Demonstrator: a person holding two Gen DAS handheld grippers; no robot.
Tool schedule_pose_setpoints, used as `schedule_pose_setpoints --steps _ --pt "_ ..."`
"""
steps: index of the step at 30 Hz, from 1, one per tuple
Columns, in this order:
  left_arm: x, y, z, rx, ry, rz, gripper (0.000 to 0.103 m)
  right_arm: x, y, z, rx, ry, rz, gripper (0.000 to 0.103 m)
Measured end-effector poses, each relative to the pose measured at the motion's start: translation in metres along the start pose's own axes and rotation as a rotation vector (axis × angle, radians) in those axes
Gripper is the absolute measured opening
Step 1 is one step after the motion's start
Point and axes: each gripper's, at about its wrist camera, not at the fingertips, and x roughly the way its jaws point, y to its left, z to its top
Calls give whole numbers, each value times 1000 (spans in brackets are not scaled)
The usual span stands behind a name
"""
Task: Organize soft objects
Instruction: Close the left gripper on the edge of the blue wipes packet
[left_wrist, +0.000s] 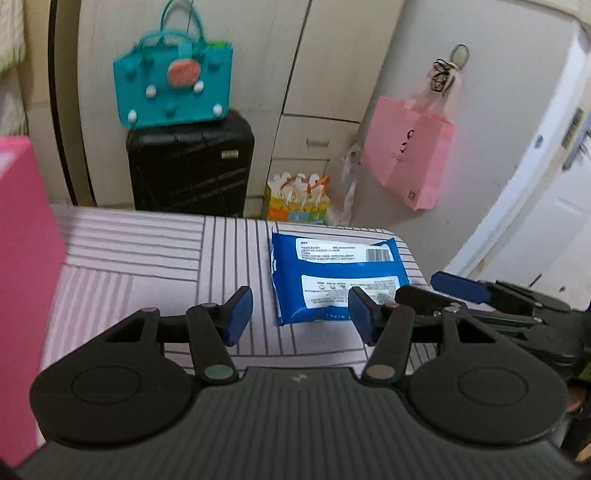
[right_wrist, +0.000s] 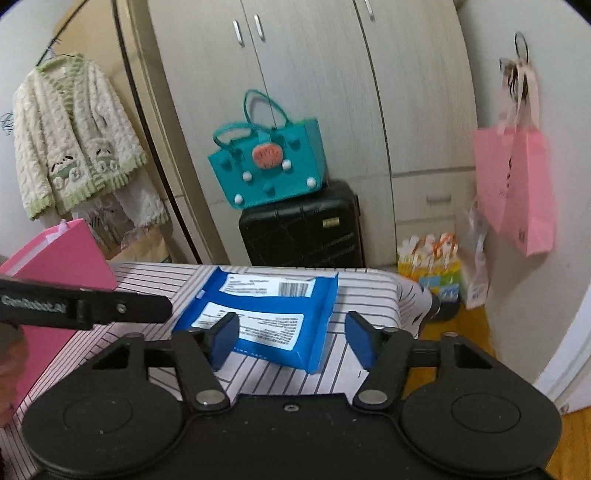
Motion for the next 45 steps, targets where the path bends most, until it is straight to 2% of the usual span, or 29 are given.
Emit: schedule_pose_setpoints --steps 6,8,9,10,11,13,16,21,23,24,27,31,35,43,45 --pt "26 7 6 -34 2 47 50 21 -6 7 39 62 13 62" --pt "33 11 7 -64 26 13 44 27 -8 6 67 85 28 62" --pt "34 13 6 -77 51 -31 33 29 -8 4 85 96 39 59" --pt "35 15 5 -92 65 -67 33 31 -7 1 90 112 54 55" --pt "34 15 4 -102 57 -71 33 29 -4 -1 71 107 47 53" --pt "35 15 3 -91 33 -33 31 27 -2 -4 62 101 29 51" --pt "37 21 3 -121 8 7 31 29 -12 0 129 105 46 50" --pt "48 28 5 -200 19 -54 31 38 -14 5 147 100 35 51" --pt "50 30 2 -245 44 -126 30 39 -8 4 125 98 21 43" --pt "49 29 0 -259 41 -129 30 40 -6 4 119 101 19 42" --pt "44 23 -5 -222 31 -102 26 37 1 3 99 88 8 38" --pt "31 22 -12 -227 37 -99 26 27 11 1 100 90 0 37" --pt "6 18 -22 -209 14 -79 26 12 32 -2 45 97 -16 37" --pt "-39 7 -40 -96 17 -33 25 -26 71 -16 4 99 -38 38" --pt "-49 8 -45 -77 29 -40 26 -36 77 -23 15 100 -38 38"
